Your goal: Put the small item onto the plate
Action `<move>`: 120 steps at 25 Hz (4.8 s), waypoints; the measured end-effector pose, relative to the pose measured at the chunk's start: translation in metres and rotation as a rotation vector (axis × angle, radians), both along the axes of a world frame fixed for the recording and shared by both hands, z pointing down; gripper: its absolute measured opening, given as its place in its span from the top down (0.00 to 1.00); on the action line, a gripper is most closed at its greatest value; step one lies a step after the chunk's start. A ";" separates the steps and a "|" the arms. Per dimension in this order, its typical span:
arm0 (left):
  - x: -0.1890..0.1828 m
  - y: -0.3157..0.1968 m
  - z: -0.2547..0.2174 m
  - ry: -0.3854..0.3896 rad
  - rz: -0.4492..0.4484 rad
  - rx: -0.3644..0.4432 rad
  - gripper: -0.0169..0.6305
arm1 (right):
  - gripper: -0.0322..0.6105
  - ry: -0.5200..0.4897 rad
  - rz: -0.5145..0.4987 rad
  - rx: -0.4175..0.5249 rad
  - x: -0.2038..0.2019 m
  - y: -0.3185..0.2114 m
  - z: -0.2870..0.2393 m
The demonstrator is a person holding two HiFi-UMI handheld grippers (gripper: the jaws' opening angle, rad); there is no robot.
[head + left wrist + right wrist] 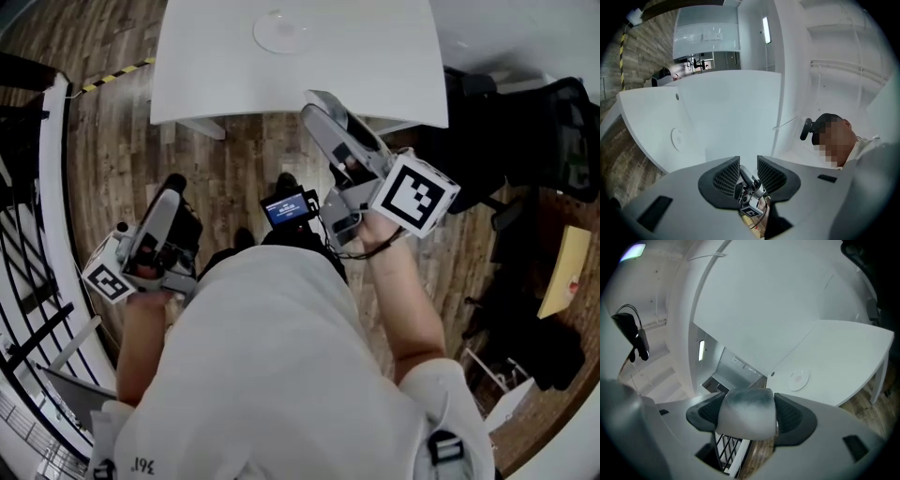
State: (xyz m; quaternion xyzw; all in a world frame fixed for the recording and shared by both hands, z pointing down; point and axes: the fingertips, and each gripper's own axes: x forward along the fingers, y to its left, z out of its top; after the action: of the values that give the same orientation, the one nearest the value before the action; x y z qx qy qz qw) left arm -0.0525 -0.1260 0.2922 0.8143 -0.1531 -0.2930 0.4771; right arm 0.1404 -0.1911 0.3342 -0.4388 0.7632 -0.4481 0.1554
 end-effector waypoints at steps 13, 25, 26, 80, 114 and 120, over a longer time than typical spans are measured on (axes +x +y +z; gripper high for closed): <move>0.059 -0.045 0.007 -0.046 -0.031 0.000 0.81 | 0.45 -0.014 -0.039 -0.030 0.054 -0.051 0.020; 0.047 -0.074 0.016 -0.054 0.016 -0.032 0.81 | 0.45 0.029 -0.024 -0.068 0.037 -0.075 0.030; 0.042 -0.078 0.017 -0.054 0.025 -0.035 0.81 | 0.45 0.038 -0.019 -0.068 0.033 -0.077 0.032; 0.052 -0.130 0.090 -0.257 0.108 -0.087 0.76 | 0.45 1.112 -0.316 -0.261 0.022 -0.293 0.247; 0.049 -0.121 0.100 -0.275 0.078 -0.124 0.76 | 0.45 1.034 -0.261 -0.185 0.014 -0.311 0.266; 0.040 -0.120 0.101 -0.274 0.059 -0.125 0.76 | 0.45 1.049 -0.251 -0.215 0.016 -0.308 0.266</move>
State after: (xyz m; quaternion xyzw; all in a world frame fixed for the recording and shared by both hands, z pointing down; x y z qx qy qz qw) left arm -0.0129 -0.2456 0.3932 0.8196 -0.2106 -0.1548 0.5099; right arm 0.1567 -0.4996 0.6003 -0.5224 0.7347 -0.2599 -0.3459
